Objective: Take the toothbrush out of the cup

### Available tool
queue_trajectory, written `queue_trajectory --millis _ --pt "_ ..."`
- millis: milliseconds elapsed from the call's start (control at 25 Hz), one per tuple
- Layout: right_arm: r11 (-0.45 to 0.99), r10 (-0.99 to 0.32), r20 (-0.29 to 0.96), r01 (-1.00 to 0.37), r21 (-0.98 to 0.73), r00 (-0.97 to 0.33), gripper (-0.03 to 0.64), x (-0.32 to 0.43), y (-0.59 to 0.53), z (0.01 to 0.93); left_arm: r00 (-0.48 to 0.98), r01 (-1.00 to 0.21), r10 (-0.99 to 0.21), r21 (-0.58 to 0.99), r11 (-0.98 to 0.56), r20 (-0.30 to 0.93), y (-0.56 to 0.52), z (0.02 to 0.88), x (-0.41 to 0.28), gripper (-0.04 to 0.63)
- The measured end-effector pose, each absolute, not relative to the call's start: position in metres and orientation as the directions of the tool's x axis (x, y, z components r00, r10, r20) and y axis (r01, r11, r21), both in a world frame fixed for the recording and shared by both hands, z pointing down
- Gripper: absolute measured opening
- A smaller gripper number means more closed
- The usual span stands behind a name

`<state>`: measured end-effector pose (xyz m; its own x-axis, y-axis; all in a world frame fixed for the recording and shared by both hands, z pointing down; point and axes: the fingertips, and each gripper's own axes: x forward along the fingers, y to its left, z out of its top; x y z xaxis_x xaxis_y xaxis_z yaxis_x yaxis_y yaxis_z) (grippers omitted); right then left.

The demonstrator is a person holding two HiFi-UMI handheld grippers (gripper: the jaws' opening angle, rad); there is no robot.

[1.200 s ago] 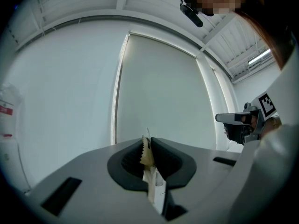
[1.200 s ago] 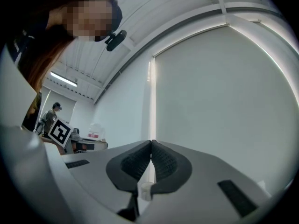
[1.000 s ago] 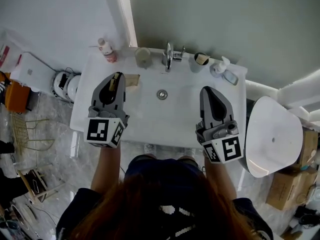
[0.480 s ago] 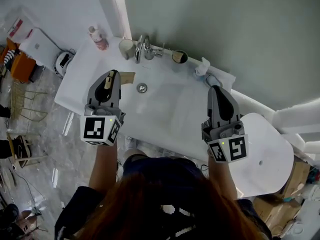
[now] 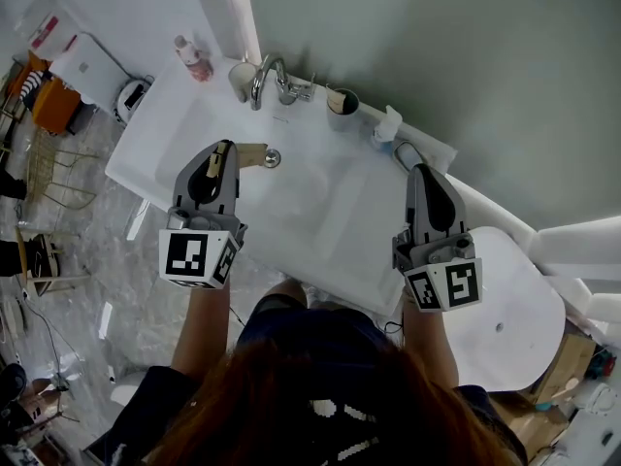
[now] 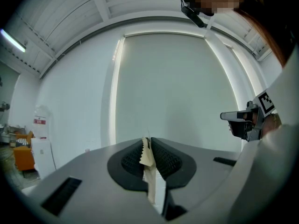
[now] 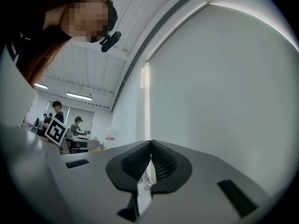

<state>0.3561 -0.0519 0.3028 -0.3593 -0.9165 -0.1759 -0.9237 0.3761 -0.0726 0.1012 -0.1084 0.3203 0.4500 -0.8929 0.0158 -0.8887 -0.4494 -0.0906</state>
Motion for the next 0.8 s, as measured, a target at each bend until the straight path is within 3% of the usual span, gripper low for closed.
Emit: queue_trajectory --millis 800 --pt "0.420 -0.905 -0.101 -0.905 -0.070 -0.413 0.015 0.321 -0.113 0.325 0.488 -0.866 -0.872 -0.100 -0.489 0.038 -0.157 0.341 0.117 0.034"
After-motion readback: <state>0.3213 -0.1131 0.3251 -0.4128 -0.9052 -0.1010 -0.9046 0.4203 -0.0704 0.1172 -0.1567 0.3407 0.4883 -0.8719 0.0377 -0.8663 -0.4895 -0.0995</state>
